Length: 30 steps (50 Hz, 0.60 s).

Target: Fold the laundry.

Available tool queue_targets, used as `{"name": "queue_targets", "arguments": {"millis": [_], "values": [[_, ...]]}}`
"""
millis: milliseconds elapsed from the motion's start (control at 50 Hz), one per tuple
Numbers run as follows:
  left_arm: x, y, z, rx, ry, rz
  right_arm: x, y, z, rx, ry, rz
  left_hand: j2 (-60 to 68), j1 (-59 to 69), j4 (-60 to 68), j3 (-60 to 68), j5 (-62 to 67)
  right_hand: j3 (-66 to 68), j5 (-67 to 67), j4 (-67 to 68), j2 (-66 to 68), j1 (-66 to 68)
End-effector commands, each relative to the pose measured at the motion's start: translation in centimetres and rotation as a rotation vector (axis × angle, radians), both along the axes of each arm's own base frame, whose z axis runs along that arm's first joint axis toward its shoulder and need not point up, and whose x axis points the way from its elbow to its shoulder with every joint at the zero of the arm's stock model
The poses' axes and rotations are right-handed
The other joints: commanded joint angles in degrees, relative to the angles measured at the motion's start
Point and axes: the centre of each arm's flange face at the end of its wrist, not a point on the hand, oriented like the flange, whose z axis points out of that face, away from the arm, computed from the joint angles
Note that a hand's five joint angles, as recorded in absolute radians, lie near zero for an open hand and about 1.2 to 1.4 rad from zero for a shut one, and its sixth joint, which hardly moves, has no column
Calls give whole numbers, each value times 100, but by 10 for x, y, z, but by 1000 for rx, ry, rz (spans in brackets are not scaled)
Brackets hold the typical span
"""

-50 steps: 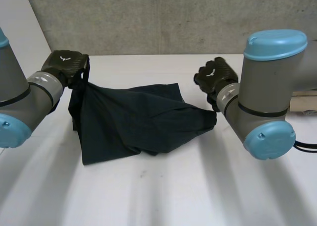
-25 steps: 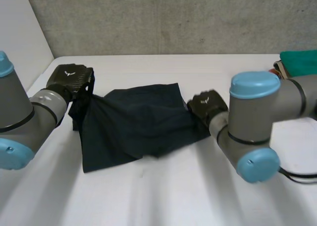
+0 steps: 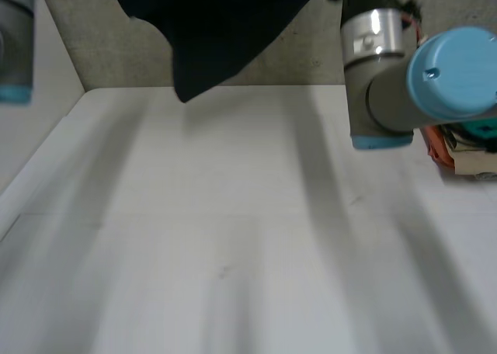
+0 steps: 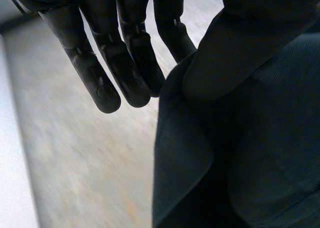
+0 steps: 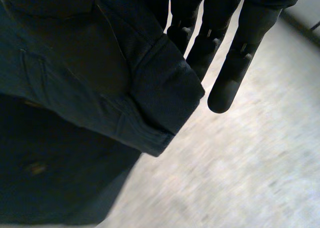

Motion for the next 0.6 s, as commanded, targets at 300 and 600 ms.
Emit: {"name": "queue_targets", "arguments": {"millis": [300, 600], "values": [[-14, 81, -262, 746, -342, -100, -38, 36, -240, 739, 596, -57, 1132, 1400, 1116, 1160, 1237, 1235, 1454, 1159, 1267, 1587], [23, 205, -223, 1148, -727, -132, -99, 127, -155, 1009, 890, -22, 1132, 1400, 1116, 1160, 1237, 1235, 1454, 1159, 1267, 1587]]}}
